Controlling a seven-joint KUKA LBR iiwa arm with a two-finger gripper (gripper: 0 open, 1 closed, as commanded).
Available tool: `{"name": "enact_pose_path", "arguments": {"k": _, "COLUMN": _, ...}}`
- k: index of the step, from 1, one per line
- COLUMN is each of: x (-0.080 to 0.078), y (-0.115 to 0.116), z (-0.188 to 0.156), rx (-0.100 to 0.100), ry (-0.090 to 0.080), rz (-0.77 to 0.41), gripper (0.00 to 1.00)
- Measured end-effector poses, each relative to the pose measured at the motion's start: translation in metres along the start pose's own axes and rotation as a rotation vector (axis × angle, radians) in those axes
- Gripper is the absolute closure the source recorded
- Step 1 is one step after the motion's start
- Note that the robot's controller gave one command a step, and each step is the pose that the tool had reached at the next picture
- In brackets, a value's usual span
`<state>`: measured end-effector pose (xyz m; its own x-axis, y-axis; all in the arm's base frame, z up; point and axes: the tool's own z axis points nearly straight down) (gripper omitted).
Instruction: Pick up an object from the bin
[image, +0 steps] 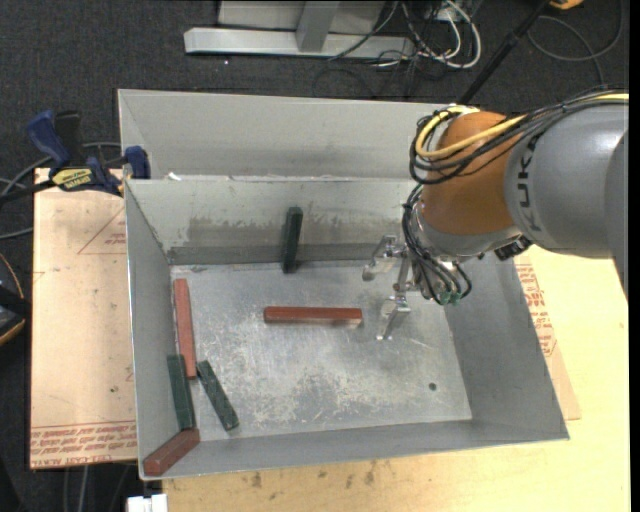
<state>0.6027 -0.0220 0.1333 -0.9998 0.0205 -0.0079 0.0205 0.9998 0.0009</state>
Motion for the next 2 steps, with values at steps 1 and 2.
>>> {"name": "enact_pose_path", "arguments": {"k": 1, "x": -0.0488, "y": 0.0004, "z": 0.0549, "rx": 0.000, "ry": -0.007, "rz": -0.146, "gripper": 1.00}}
{"name": "enact_pose_path", "arguments": {"k": 2, "x": -0.0488, "y": 0.0004, "z": 0.0548, "rx": 0.000, "ry": -0.007, "rz": -0.146, "gripper": 1.00}}
